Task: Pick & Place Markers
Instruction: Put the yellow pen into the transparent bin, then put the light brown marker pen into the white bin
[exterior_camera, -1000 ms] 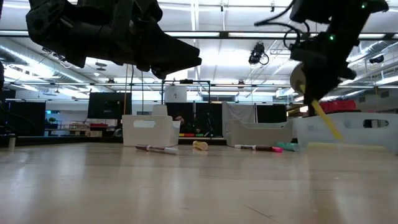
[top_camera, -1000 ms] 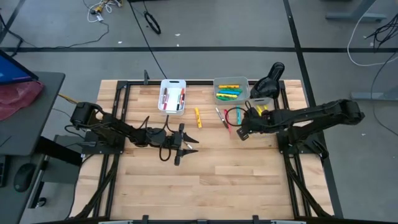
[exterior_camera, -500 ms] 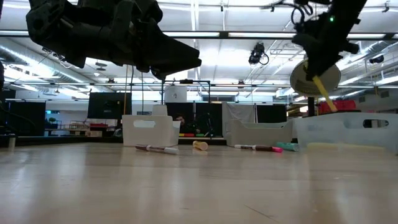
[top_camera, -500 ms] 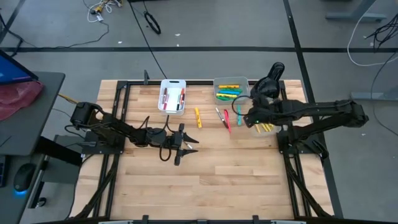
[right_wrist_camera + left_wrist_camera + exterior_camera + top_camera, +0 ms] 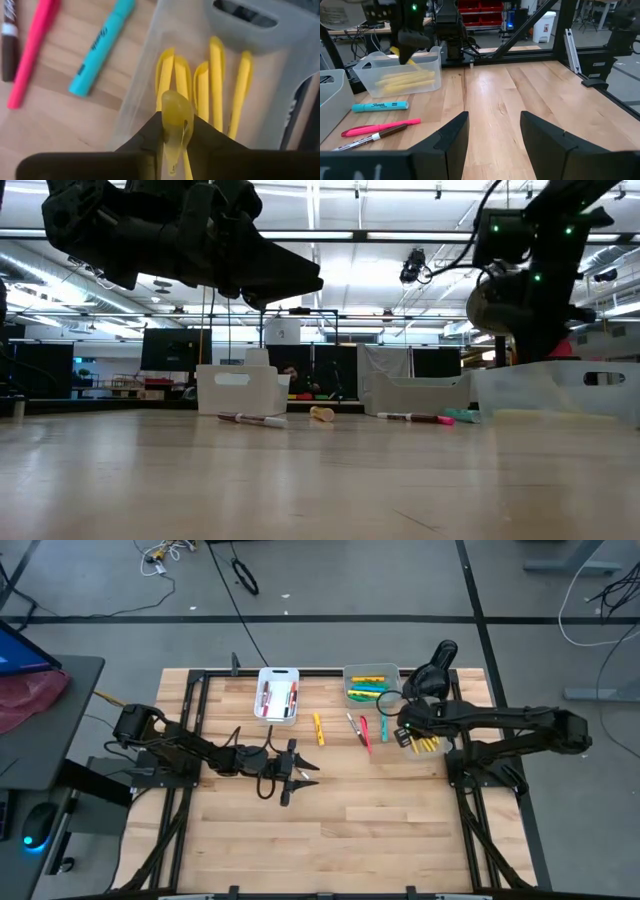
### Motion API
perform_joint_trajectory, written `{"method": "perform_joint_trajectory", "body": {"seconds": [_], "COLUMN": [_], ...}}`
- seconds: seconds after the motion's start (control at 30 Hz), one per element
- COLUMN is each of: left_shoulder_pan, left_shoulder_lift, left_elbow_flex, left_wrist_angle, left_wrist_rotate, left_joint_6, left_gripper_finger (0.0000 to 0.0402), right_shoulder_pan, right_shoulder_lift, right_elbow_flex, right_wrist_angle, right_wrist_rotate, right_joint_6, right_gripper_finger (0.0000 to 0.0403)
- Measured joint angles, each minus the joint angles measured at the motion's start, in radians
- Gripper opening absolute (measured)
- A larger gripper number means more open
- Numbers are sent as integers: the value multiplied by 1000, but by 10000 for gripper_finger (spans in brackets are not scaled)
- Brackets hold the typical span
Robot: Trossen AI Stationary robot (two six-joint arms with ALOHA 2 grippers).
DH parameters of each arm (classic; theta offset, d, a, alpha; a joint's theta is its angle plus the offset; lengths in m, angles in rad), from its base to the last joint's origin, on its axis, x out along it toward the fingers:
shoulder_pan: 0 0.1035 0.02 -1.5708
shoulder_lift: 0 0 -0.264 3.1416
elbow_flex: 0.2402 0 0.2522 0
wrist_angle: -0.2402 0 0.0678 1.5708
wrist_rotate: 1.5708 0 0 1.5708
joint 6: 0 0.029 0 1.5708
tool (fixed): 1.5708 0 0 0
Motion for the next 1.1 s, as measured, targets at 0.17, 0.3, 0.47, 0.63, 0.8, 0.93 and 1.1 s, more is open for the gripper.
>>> {"method": "perform_joint_trajectory", "body": {"seconds": [0.17, 0.3, 0.47, 0.63, 0.8, 0.93, 1.1], "left_shoulder_pan": [0, 0, 0, 0, 0, 0, 0], "left_shoulder_lift": [0, 0, 0, 0, 0, 0, 0], "left_elbow_flex": [0, 0, 0, 0, 0, 0, 0], "left_wrist_angle": [1, 1, 1, 1, 2, 2, 2], "left_wrist_rotate": [-1, -3, -3, -3, -12, -33, -48], "left_joint_6": [0, 0, -1, -1, -6, -8, -9], "left_gripper_finger": [183, 183, 183, 183, 183, 183, 183], "right_shoulder_pan": [-14, -14, -14, 25, 145, 291, 520], "right_shoulder_lift": [0, -1, -8, -48, -116, -142, -87], "right_elbow_flex": [-34, -34, 19, 95, 133, 133, 55], "right_wrist_angle": [18, 19, -5, -2, 150, 390, 914], "right_wrist_rotate": [-33, -32, -25, 31, 54, 55, 49], "right_joint_6": [-23, -74, -135, -148, -187, -257, -474], "right_gripper_finger": [93, 134, 183, 198, 188, 173, 156]}}
